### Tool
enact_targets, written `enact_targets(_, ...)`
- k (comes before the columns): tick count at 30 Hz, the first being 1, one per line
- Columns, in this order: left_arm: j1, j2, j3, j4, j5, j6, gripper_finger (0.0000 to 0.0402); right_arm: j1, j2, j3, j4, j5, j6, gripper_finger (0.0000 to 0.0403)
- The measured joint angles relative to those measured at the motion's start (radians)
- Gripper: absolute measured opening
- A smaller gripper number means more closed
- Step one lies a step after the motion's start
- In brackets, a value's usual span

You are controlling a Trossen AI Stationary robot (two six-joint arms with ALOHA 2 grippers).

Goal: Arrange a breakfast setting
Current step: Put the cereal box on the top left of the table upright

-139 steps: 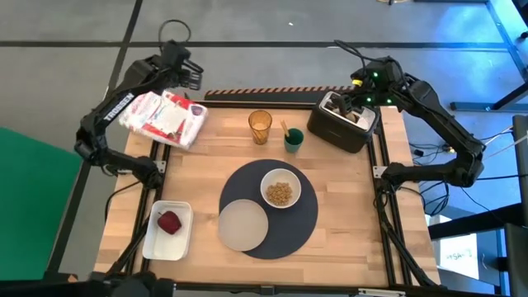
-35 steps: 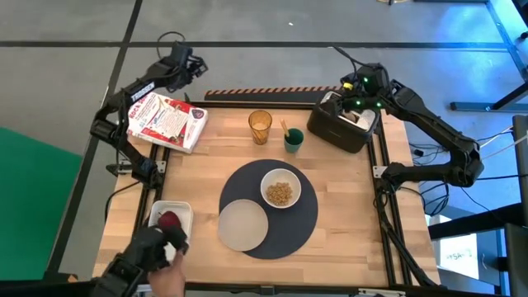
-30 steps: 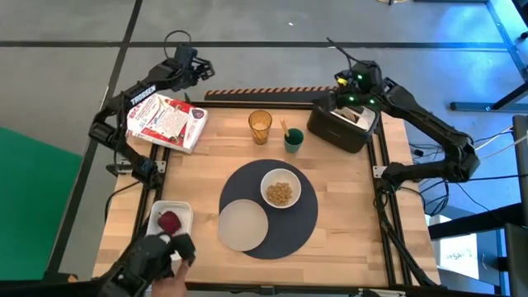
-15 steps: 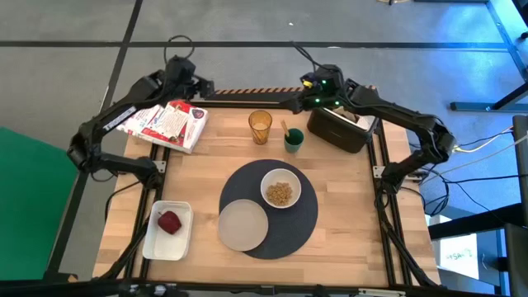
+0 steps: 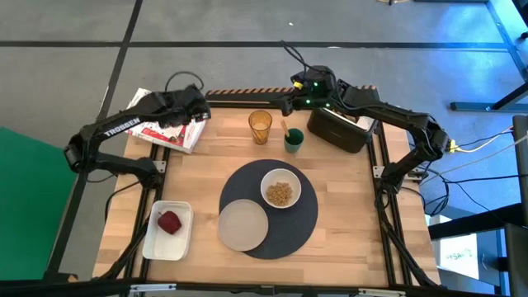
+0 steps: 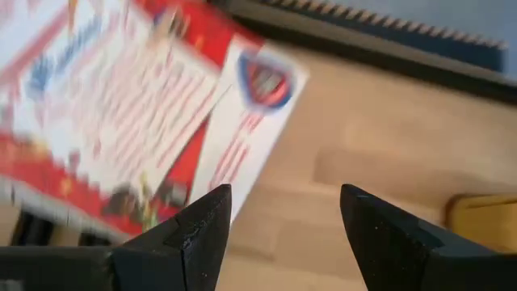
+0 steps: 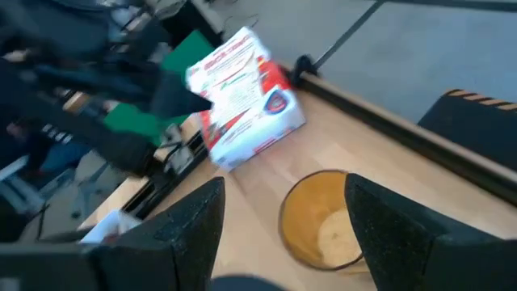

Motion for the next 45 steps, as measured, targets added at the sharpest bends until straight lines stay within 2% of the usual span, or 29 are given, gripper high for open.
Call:
enact_targets(4,-0.033,-0.06,-0.143,0.017,0.103,-0.203,0.0227,-0.013,0.0,0.0,-0.01,-0.078,-0.042,0.0246)
enact_targets(6,-0.073,-0.105,-0.199,0.025,0.116,-0.323,0.0227,-0.025,0.0,0.0,-0.024,-0.119,-0.065,0.0246)
enact_targets(12,-0.165,-0.2,-0.296,0.007,0.009,-0.668,0.0227,-0.076,-0.001,0.0,-0.069,-0.202,-0.151,0.0246)
enact_targets(18,-0.172,-0.203,-0.38,-0.036,-0.07,-0.956,0.0227,-0.123,-0.001,0.0,-0.083,-0.251,-0.23,0.0246)
enact_targets(23,-0.166,-0.204,-0.443,-0.026,-0.089,-1.139,0.0227,-0.142,-0.001,0.0,-0.109,-0.273,-0.276,0.0246)
enact_targets(31,-0.093,-0.2,-0.515,0.031,-0.118,-1.161,0.0227,-0.147,-0.001,0.0,-0.174,-0.269,-0.349,0.0246)
enact_targets(41,0.03,-0.198,-0.647,0.257,-0.138,-1.105,0.0226,-0.146,-0.001,0.0,-0.198,-0.268,-0.366,0.0246)
enact_targets(45,0.041,-0.2,-0.676,0.289,-0.131,-1.099,0.0196,-0.146,-0.001,0.0,-0.214,-0.268,-0.367,0.0246)
